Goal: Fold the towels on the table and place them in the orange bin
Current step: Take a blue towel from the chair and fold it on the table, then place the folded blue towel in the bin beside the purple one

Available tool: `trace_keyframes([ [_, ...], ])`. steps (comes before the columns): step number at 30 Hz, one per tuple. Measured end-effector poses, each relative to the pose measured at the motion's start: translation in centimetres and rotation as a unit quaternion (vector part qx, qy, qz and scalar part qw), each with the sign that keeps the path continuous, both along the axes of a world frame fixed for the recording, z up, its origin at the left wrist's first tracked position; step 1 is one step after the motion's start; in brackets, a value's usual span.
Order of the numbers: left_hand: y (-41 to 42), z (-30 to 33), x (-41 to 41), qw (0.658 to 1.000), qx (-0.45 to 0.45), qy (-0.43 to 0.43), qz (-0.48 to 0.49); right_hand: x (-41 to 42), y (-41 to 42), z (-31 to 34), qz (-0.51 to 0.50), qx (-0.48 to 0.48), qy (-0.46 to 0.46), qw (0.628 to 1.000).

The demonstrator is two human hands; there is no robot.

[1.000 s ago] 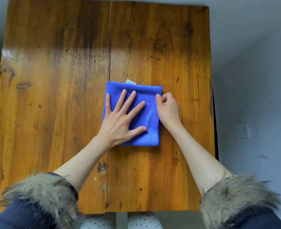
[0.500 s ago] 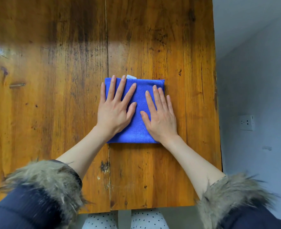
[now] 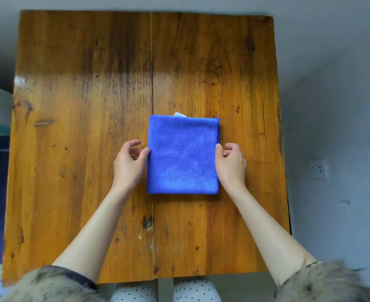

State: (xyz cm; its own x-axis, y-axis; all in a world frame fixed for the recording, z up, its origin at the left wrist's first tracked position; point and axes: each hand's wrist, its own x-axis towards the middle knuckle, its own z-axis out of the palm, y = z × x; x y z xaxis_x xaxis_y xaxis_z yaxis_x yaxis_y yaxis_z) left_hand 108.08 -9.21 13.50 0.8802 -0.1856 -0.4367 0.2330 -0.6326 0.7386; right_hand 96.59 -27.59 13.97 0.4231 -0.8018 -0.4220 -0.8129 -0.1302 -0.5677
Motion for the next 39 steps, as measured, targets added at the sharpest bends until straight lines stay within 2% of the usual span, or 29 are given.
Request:
trace_keyframes([
  [2,0.0,-0.1,0.4,0.998,-0.022,0.064,-0.010,0.7,-0.5,-0.1,-0.043,0.075,0.008,0.996],
  [6,-0.5,0.1,0.7,0.992,-0.025,0.114,-0.045,0.9,-0.6,-0.2,-0.083,0.154,-0.024,0.984],
  [11,-0.7,0.9,0.6,0.990,-0.001,0.126,-0.061,1.1,-1.8,1.2,-0.028,0.279,-0.004,0.960],
  [18,1.9,3.6,-1.1,0.960,-0.115,0.253,0.027,0.6,-1.4,3.0,0.043,0.330,-0.041,0.942],
  [21,3.9,5.1,-2.4,0.954,-0.143,0.257,0.066,0.6,-0.2,4.6,0.076,0.353,-0.053,0.931],
  [28,12.5,9.9,-6.0,0.946,-0.179,0.230,0.142,2.2,5.9,9.9,0.225,0.359,-0.027,0.906],
  [34,22.1,13.8,-8.9,0.933,-0.217,0.180,0.223,3.6,15.6,13.7,0.304,0.362,-0.046,0.880],
  [39,32.1,15.6,-12.2,0.909,-0.255,0.156,0.290,4.1,25.8,15.9,0.375,0.349,-0.044,0.858],
])
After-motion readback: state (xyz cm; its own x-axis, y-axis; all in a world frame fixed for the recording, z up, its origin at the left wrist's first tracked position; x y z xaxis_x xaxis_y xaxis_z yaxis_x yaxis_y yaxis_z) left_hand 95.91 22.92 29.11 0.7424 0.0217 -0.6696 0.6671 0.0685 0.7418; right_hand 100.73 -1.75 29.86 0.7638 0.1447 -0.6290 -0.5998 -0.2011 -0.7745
